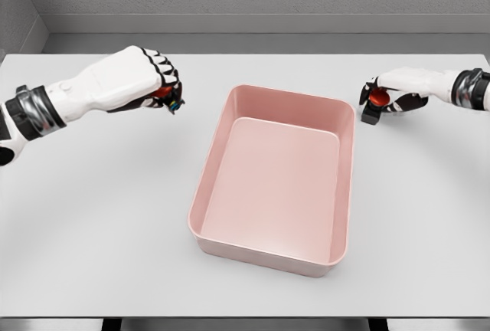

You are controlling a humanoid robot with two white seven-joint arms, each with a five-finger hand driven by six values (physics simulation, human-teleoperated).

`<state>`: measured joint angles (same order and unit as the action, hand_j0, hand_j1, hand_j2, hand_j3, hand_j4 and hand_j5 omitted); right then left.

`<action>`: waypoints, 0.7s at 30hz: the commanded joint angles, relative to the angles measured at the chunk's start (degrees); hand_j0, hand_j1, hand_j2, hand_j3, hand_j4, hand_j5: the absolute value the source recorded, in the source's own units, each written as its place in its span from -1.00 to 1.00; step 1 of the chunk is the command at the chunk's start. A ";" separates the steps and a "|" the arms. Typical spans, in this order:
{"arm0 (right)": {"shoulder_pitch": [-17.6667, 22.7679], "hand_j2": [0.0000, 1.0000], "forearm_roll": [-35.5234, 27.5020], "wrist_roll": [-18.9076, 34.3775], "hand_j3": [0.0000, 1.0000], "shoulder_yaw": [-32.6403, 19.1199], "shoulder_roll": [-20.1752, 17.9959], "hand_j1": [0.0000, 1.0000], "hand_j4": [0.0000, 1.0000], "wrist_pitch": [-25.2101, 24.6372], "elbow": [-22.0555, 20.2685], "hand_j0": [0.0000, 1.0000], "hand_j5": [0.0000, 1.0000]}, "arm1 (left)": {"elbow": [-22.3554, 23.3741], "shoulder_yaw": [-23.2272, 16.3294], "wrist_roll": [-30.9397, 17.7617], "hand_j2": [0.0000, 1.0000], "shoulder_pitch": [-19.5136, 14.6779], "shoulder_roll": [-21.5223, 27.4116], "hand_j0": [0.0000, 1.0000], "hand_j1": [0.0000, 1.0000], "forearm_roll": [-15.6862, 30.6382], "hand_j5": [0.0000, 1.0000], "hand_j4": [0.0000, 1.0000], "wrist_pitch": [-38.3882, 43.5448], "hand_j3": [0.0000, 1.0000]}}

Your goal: Put the industrial switch in the basket with both arms

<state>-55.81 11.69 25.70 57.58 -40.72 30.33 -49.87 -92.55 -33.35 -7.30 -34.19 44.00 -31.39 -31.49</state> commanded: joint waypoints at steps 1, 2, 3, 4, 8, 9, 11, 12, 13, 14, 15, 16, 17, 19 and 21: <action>0.00 0.03 -0.26 0.06 0.03 -0.10 -0.24 0.03 0.03 0.52 -0.14 0.03 0.03 | -1.23 0.04 0.01 -0.32 0.00 -0.67 -0.32 -0.32 0.37 -0.32 -0.32 0.02 -0.32; 0.00 0.01 -0.26 0.06 0.01 -0.10 -0.32 0.01 0.01 1.05 -0.14 0.01 0.01 | -1.84 0.04 0.01 -0.32 0.00 -0.76 -0.32 -0.32 0.37 -0.32 -0.32 0.02 -0.32; -0.35 0.01 -0.35 0.06 0.01 -0.10 -0.41 0.01 0.01 1.66 -0.23 0.01 0.01 | -2.28 -0.05 0.10 -0.32 0.00 -1.46 -0.32 -0.32 0.37 -0.32 -0.32 0.02 -0.32; -0.53 0.00 -0.35 0.06 0.00 -0.10 -0.50 0.00 0.00 1.75 -0.31 0.00 0.00 | -2.64 -0.14 0.10 -0.32 0.00 -1.64 -0.32 -0.32 0.37 -0.32 -0.32 0.02 -0.32; -1.05 -0.04 -0.35 0.06 -0.04 -0.01 -1.03 -0.04 -0.04 2.54 -1.90 -0.04 -0.04 | -3.95 -0.23 0.27 -0.32 0.00 -3.48 -0.32 -0.32 0.37 -0.32 -0.32 0.02 -0.32; -1.23 -0.04 -0.35 0.06 -0.04 0.07 -1.38 -0.04 -0.04 2.54 -2.69 -0.04 -0.04 | -4.22 -0.32 0.19 -0.32 0.00 -4.19 -0.32 -0.32 0.37 -0.32 -0.32 0.02 -0.32; -1.23 -0.04 -0.44 0.14 -0.04 0.07 -2.17 -0.04 -0.04 2.54 -4.01 -0.04 -0.04 | -4.66 -0.32 0.27 -0.32 0.00 -5.50 -0.32 -0.32 0.37 -0.32 -0.32 0.11 -0.32; -1.41 -0.04 -0.44 0.14 -0.04 0.07 -2.43 -0.04 -0.04 2.54 -4.27 -0.04 -0.04 | -4.83 -0.49 0.18 -0.32 0.09 -6.12 -0.32 -0.32 0.37 -0.32 -0.32 0.11 -0.32; -1.58 -0.04 -0.53 0.14 -0.04 0.07 -3.22 -0.04 -0.04 2.63 -4.88 -0.04 -0.04 | -4.83 -0.49 0.18 -0.32 0.09 -6.47 -0.32 -0.32 0.37 -0.32 -0.32 0.11 -0.32; -1.67 -0.04 -0.53 0.23 -0.04 0.07 -3.31 -0.04 -0.04 2.63 -5.23 -0.04 -0.04 | -4.92 -0.49 0.27 -0.32 0.35 -6.73 -0.32 -0.32 0.37 -0.32 -0.32 0.02 -0.32; -1.67 -0.05 -0.61 0.49 -0.05 0.07 -3.75 -0.05 -0.05 3.24 -5.50 -0.05 -0.05 | -5.27 -0.49 0.27 -0.32 0.44 -7.35 -0.32 -0.32 0.37 -0.32 -0.32 0.11 -0.32; -1.67 -0.06 -0.70 0.58 -0.06 0.07 -4.28 -0.06 -0.06 3.86 -6.03 -0.06 -0.06 | -5.80 -0.49 0.27 -0.32 0.70 -7.70 -0.32 -0.32 0.37 -0.32 -0.32 0.11 -0.32; -1.67 -0.07 -0.79 0.58 -0.07 0.07 -4.90 -0.07 -0.07 3.95 -6.64 -0.07 -0.07 | -6.15 -0.49 0.27 -0.32 1.14 -8.23 -0.32 -0.32 0.37 -0.32 -0.32 0.11 -0.32; -1.85 -0.07 -0.79 0.85 -0.07 -0.01 -5.33 -0.07 -0.07 4.56 -6.82 -0.07 -0.07 | -6.33 -0.58 0.27 -0.32 1.85 -9.81 -0.32 -0.32 0.28 -0.32 -0.32 0.20 -0.32; -2.37 -0.07 -0.70 0.93 -0.07 -0.01 -5.33 -0.07 -0.07 4.67 -7.08 -0.07 -0.07 | -6.33 -2.25 0.27 -0.32 1.84 -11.13 -0.32 -0.32 0.10 -0.32 -0.32 0.20 -0.32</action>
<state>-58.36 11.34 26.49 57.69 -45.66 34.75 -56.49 -98.64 -34.79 -7.12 -32.34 34.18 -31.64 -31.39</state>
